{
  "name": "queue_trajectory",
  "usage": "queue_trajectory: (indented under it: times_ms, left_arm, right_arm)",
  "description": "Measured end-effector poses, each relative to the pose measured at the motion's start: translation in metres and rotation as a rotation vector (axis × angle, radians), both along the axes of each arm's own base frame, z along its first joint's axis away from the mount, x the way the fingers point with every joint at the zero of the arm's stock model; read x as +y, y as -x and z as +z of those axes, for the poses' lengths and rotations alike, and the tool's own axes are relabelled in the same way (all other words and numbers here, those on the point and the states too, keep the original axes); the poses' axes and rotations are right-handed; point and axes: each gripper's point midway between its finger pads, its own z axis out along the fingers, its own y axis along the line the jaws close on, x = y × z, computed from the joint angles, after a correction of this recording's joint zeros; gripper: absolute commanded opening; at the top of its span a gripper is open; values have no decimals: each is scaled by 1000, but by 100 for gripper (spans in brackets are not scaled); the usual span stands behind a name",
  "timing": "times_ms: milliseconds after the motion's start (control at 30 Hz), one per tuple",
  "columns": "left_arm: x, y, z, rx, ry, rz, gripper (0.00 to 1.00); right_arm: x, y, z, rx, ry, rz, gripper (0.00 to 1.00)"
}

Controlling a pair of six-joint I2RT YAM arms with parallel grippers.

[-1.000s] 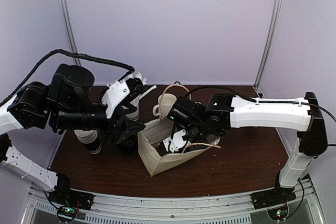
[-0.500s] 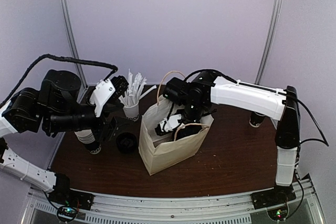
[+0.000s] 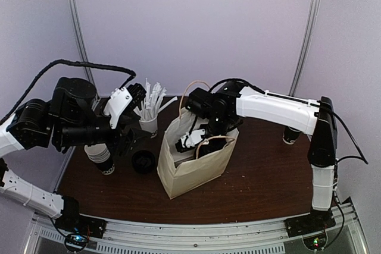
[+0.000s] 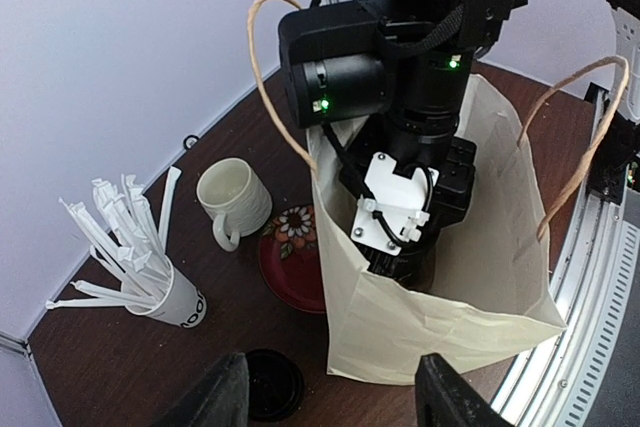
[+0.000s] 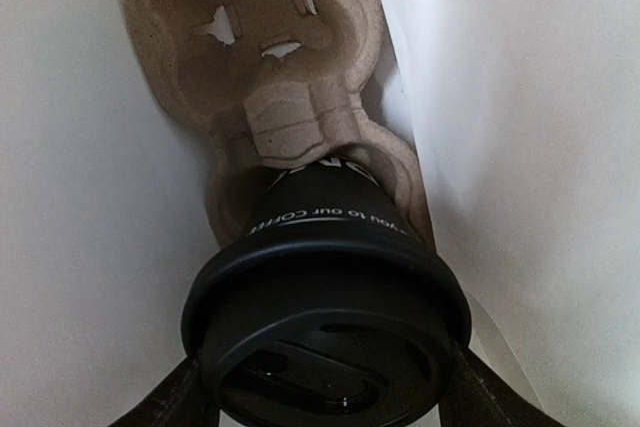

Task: Pack the takeout coffee

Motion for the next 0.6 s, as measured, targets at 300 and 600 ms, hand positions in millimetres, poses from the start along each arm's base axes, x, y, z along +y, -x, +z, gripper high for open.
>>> queue_trajectory:
  times_ms: [300,600]
  left_arm:
    - [4,-9,-6,26,-1,19,59]
    - [1,-11,-10,45,-4,10,65]
  right_arm:
    - [3,-2,-1,16,7,-11,67]
    - [3,0,14,36,13,-74,98]
